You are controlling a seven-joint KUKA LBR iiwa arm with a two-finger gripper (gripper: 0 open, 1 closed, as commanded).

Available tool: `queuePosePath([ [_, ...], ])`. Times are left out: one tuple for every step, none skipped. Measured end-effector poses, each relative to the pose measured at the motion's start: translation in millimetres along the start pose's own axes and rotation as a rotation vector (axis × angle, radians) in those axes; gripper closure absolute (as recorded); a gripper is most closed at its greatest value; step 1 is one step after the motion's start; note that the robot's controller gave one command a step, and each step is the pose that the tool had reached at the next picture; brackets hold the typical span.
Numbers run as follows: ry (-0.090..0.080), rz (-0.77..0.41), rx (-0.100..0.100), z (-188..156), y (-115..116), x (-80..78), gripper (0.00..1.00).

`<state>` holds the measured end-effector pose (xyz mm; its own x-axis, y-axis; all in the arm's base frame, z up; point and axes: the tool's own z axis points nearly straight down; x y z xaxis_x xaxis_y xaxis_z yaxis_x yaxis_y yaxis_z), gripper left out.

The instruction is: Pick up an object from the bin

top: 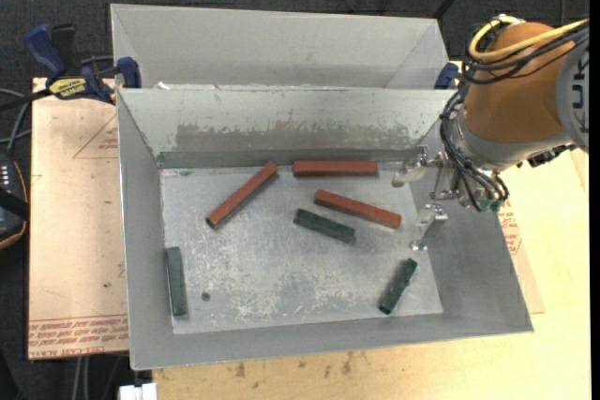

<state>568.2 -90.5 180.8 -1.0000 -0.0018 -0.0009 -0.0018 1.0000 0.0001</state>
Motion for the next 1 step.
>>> queuePosePath([
  [0.000, 0.000, 0.000, 0.0, 0.0, 0.0, 0.00],
])
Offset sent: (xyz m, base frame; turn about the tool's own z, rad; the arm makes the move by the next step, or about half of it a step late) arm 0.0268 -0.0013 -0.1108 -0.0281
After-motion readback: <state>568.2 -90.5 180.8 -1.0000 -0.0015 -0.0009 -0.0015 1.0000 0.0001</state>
